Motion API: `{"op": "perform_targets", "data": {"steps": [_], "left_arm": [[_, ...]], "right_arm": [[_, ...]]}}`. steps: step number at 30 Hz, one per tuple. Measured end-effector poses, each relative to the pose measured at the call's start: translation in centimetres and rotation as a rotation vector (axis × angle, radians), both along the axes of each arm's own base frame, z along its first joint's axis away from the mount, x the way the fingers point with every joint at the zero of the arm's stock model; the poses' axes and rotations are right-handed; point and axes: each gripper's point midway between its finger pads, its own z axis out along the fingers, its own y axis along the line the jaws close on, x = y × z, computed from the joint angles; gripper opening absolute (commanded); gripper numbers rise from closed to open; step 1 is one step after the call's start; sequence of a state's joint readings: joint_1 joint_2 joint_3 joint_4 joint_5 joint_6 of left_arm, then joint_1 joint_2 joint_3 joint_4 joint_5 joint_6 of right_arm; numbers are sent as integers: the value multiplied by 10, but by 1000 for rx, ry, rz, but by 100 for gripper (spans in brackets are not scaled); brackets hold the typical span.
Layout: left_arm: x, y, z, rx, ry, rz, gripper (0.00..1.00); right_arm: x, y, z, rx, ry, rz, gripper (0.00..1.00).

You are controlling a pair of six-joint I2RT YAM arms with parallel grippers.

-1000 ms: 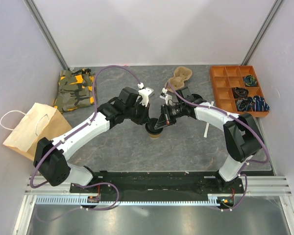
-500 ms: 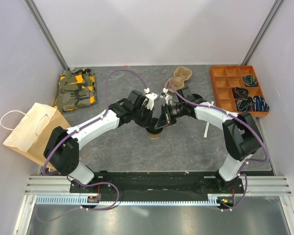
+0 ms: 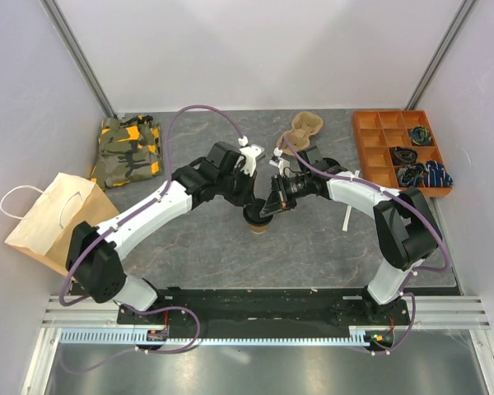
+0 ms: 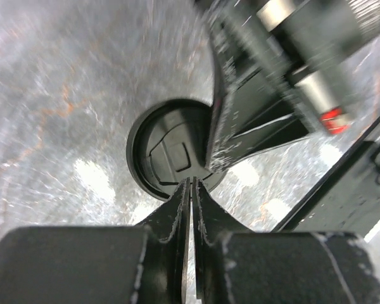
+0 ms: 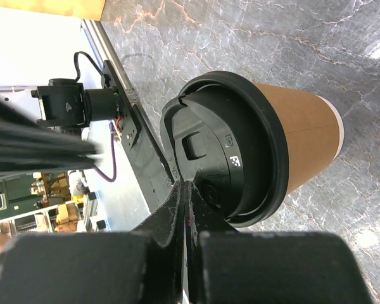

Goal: Pack the takeout coffee

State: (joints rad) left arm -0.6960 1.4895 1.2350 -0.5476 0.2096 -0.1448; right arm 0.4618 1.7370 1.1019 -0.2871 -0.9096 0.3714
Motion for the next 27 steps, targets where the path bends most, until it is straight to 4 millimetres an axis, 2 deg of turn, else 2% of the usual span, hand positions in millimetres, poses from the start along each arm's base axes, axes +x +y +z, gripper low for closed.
{"op": "perform_targets", "data": {"steps": [3,7,11,16,27], "left_arm": [[3,0,20,-26,-42,7,11],[5,2,25,-23,-58,20,11],[3,6,8,11,-28,25,10],[-6,16,-47,101,65,30,8],[0,12,-43,77,44,33,8]], "right_arm": [[0,0,0,0,0,0,1],[0,0,0,0,0,0,1],[0,0,0,0,0,-1,1],[0,0,-1,0,5,0,1],[1,-1,-2,9,17,2,1]]}}
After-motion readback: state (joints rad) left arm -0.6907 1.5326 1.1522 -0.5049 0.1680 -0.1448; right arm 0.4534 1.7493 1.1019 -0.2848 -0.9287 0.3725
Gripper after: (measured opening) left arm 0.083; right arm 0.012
